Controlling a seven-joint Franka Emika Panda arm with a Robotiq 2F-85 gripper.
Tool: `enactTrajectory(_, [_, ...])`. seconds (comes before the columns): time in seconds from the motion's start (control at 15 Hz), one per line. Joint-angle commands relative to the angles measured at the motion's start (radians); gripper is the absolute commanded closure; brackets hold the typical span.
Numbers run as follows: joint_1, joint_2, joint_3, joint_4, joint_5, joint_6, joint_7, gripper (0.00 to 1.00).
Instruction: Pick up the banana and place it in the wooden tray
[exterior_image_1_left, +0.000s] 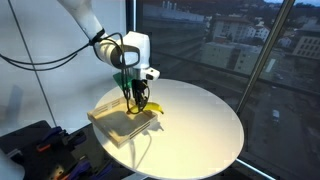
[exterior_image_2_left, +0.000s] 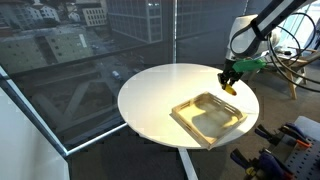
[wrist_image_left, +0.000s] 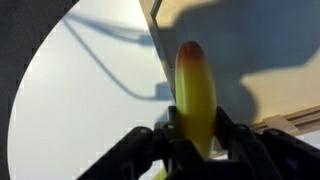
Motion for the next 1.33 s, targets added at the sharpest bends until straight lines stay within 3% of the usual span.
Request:
enactTrajectory(0.0, [0.009, -0.008, 0.010, 0.014, -0.002, -0.014, -0.018, 0.86])
enactTrajectory(1.27, [0.075, -0.009, 0.065, 0.018, -0.013, -0.008, -0.013, 0.86])
